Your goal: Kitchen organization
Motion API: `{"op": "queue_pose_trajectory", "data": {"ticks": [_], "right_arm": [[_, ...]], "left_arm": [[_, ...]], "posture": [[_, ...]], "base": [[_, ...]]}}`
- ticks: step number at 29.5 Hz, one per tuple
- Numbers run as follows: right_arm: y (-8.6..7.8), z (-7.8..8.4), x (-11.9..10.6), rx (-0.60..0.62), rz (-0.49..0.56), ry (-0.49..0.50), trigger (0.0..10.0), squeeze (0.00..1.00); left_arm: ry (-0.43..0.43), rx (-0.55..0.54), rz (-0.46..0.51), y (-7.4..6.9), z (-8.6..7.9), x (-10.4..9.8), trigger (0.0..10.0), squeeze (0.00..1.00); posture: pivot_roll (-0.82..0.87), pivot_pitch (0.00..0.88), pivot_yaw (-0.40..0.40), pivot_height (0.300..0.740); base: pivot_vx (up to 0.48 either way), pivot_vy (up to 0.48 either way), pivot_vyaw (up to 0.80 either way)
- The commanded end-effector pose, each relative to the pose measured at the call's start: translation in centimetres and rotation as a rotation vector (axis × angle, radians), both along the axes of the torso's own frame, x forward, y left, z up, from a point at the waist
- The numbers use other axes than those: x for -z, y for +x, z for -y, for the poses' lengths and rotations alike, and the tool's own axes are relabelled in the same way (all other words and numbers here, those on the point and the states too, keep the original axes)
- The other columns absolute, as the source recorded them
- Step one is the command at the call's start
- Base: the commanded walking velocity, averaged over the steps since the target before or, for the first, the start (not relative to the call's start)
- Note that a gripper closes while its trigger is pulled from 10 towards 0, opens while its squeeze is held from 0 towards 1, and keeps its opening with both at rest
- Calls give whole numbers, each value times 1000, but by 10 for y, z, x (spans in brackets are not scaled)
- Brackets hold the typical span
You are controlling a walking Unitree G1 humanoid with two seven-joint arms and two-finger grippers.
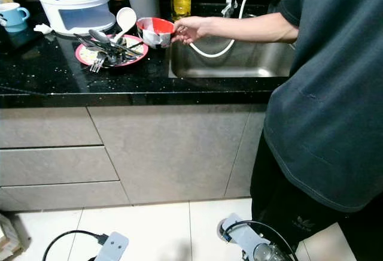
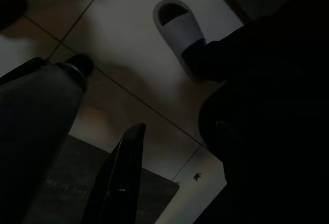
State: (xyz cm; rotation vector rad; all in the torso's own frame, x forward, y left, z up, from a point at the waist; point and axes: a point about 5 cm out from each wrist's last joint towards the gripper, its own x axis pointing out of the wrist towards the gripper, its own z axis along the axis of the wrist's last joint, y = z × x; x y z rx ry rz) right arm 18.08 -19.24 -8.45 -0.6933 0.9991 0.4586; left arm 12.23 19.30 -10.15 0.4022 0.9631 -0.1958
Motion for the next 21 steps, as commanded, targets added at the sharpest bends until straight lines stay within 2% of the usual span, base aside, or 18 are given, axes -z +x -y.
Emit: {"op": "queue_pose_trajectory", "data": {"ticks": [1,6,14,21], "right_arm": [[-6,-2,3,-6,-17,8,10000,0],[-7,2,3,35,-11,0,10000,0],[-10,-1,5,8,-22,-8,10000,0],[-7,-5,4,6,-14,-4,10000,0]], "left_arm": [[0,1,-24,-8,-1,2,10000,0],[2,24,-29,-8,-1,2,10000,0],[14,-9,1,3,-8,-2,10000,0],[11,-7,-9,-2,-6,0,10000,0]], "posture": [[213,0,-46,740],[206,0,-33,740],[229,0,-44,740],[243,0,-49,740]], "base": [[0,0,0],[0,0,0],[0,0,0],[0,0,0]]}}
